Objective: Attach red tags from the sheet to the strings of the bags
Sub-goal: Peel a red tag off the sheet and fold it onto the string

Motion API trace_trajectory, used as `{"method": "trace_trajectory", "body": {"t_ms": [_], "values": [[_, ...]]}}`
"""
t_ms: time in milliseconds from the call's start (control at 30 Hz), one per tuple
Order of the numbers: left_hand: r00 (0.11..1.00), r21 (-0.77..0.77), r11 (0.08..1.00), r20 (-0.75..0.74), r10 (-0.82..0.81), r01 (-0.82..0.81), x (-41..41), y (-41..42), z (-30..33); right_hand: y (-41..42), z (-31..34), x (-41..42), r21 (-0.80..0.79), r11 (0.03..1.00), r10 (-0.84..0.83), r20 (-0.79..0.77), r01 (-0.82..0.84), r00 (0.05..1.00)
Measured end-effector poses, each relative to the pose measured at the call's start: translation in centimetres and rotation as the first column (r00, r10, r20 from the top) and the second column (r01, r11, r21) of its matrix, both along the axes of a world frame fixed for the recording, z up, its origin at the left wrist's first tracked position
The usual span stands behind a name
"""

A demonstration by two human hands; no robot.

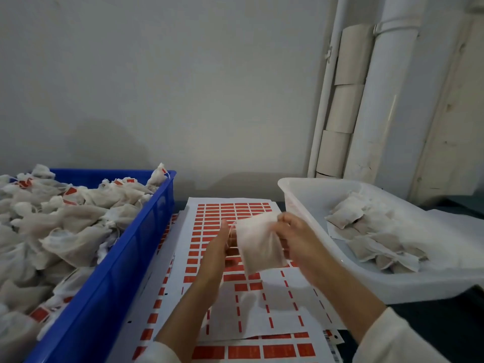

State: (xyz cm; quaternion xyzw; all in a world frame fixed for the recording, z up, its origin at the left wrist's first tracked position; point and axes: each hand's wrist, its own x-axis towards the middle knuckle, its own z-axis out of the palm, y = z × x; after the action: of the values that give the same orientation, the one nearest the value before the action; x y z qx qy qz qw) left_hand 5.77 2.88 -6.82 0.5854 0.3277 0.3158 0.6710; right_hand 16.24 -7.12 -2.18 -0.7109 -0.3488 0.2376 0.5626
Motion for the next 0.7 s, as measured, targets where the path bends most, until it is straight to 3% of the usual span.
{"method": "trace_trajectory", "body": {"t_ms": [67,133,233,300,500,700], "values": [[0.998,-0.009,0.998,-0.014,-0.056,0.056,-1.1,0.0,0.2,0.5,-1.6,-0.9,-0.011,1.0,-0.013,-0.108,0.012,0.994],[0.998,0.142,0.989,-0.048,-0.027,0.034,-2.0,0.0,-0.1,0.8,-2.7,-1.4,-0.015,1.0,-0.029,-0.194,0.027,0.981],[0.989,0.377,0.926,-0.123,0.085,-0.032,-2.8,0.0,-0.9,1.8,-4.3,-1.7,-0.07,0.997,-0.033,-0.177,0.021,0.984],[0.983,0.455,0.887,-0.117,0.145,-0.077,-3.0,0.1,-1.8,2.3,-5.1,-2.2,-0.093,0.993,-0.085,-0.192,0.068,0.978],[0.94,0.429,0.846,0.018,0.341,-0.315,-3.0,0.2,-3.2,1.9,-7.5,-2.9,0.104,0.993,-0.053,-0.028,0.056,0.998],[0.934,0.389,0.852,0.083,0.347,-0.351,-2.9,-0.1,-3.5,1.8,-8.5,-3.2,0.153,0.985,-0.111,0.193,0.082,0.975]]}}
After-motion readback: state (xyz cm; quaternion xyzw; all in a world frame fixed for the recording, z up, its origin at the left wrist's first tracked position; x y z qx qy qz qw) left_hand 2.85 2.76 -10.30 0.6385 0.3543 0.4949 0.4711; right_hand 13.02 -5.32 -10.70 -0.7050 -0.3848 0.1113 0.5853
